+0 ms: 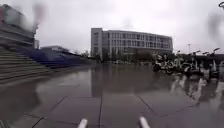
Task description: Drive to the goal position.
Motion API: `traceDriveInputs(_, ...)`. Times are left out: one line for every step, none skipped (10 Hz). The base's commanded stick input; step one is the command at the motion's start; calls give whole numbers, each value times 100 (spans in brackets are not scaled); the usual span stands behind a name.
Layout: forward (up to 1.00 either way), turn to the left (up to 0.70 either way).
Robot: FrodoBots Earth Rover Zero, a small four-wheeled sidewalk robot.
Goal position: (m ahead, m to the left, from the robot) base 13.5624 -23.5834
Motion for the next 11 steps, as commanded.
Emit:
traceDriveInputs(92, 0)
traceDriveInputs(92, 0)
traceDriveInputs(92, 0)
traceDriveInputs(92, 0)
traceDriveInputs(92, 0)
traceDriveInputs(92, 0)
traceDriveInputs(92, 0)
traceDriveInputs(92, 0)
traceDriveInputs(92, 0)
traceDriveInputs(92, 0)
traceDriveInputs(92, 0)
